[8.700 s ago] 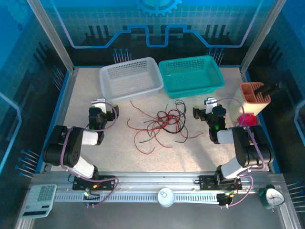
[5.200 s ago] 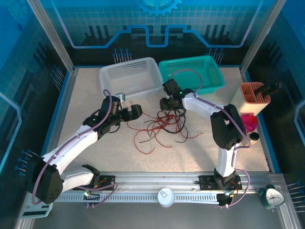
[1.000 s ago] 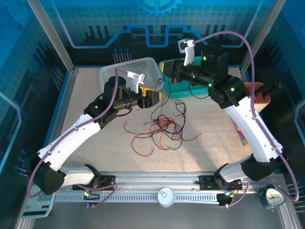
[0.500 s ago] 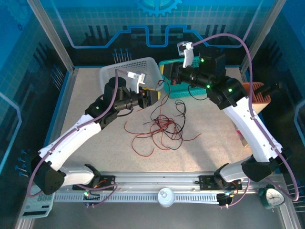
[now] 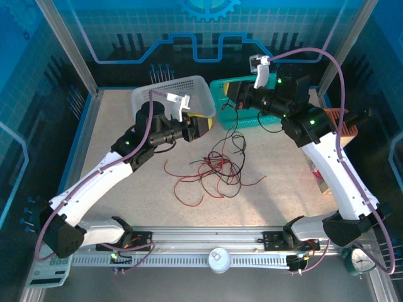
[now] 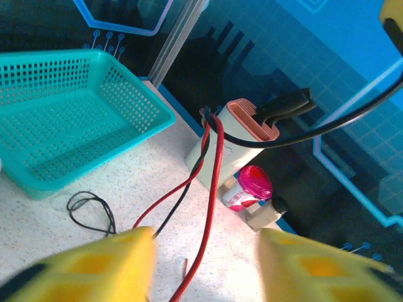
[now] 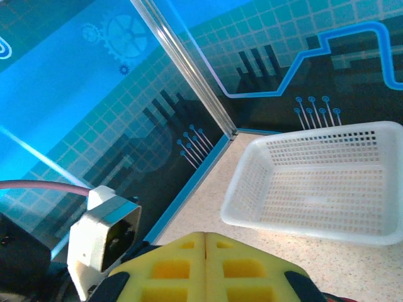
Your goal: Untangle the cables
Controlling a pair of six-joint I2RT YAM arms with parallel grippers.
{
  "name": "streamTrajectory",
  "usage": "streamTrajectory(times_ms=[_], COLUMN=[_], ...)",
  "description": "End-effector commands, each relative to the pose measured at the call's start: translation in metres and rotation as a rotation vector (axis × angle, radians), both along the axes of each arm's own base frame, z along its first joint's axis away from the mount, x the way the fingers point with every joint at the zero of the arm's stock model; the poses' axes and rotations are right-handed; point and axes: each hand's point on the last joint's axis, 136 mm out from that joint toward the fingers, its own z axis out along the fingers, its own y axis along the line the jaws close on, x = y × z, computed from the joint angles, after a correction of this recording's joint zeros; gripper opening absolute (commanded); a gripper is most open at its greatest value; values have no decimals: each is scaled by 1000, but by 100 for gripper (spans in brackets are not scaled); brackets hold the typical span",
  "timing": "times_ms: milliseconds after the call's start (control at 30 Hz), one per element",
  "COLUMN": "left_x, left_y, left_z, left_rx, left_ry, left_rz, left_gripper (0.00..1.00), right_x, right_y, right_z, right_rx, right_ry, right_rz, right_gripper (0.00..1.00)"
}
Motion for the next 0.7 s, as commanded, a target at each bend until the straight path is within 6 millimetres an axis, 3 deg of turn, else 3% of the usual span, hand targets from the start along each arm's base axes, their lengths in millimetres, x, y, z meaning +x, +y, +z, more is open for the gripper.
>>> streamTrajectory(times_ms=[0,100,267,500,667], left_x=[-4,-1,2,0,-2], left_y=[-3,-5,-9,-13,-11], left_z=[7,4,1,0,0], left_rx=[-16,-8,5,-4,-9], left_ry=[-18,-13,-9,-1,0], left_rz=[-17,-18,-28,-54,-45], left_gripper=[59,73,76,56,29], right_x=[-7,-9,-13,-14,-12], right_y=[2,6,13,22,18], right_z=[12,14,19,21,16], right_rx=[50,67,79,80,62], right_ry=[-16,-12,-17,-17,-16], right_rz=[31,52,81,103,82], right_gripper=[0,0,0,0,0])
